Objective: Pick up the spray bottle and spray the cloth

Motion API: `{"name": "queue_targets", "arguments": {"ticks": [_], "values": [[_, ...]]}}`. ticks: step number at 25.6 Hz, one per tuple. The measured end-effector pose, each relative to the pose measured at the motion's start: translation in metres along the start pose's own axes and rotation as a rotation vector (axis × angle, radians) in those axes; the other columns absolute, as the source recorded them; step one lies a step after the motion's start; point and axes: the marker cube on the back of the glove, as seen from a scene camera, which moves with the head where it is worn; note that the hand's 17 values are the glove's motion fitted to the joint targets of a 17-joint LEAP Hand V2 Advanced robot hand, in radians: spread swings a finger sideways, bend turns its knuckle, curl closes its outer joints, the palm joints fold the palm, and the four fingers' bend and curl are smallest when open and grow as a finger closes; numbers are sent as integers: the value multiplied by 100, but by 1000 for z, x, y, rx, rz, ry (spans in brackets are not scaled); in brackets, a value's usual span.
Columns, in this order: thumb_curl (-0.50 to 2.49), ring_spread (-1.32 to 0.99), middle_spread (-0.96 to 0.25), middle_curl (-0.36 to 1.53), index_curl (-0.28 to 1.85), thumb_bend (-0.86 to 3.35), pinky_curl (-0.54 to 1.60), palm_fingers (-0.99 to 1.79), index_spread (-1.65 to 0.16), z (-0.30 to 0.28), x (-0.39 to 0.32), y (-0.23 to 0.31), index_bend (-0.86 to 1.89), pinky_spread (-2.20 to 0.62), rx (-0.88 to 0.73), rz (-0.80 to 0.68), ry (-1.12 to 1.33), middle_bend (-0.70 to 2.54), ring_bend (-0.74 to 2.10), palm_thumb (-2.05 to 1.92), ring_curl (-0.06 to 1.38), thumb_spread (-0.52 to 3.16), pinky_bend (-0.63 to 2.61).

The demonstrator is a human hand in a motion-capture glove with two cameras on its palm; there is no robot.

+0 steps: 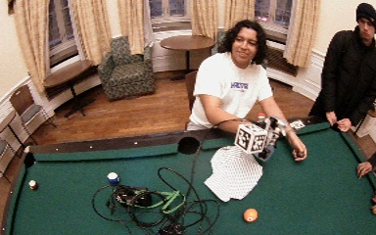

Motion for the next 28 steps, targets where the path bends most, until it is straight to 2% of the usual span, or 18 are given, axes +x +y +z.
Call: {"name": "queue_targets", "arguments": {"ticks": [7,18,28], "values": [[45,-18,-19,46,47,-3,18,114,-31,43,30,-16,19,4,-29,-12,-34,44,44,72,41,95,13],[45,-18,-19,46,47,-3,18,114,-31,65,42,-51,19,4,24,-50,-51,44,44,72,41,95,13],[45,-18,-19,46,47,-3,18,114,-31,69,47,-51,19,4,-83,17,-87,44,44,72,41,95,13]]}}
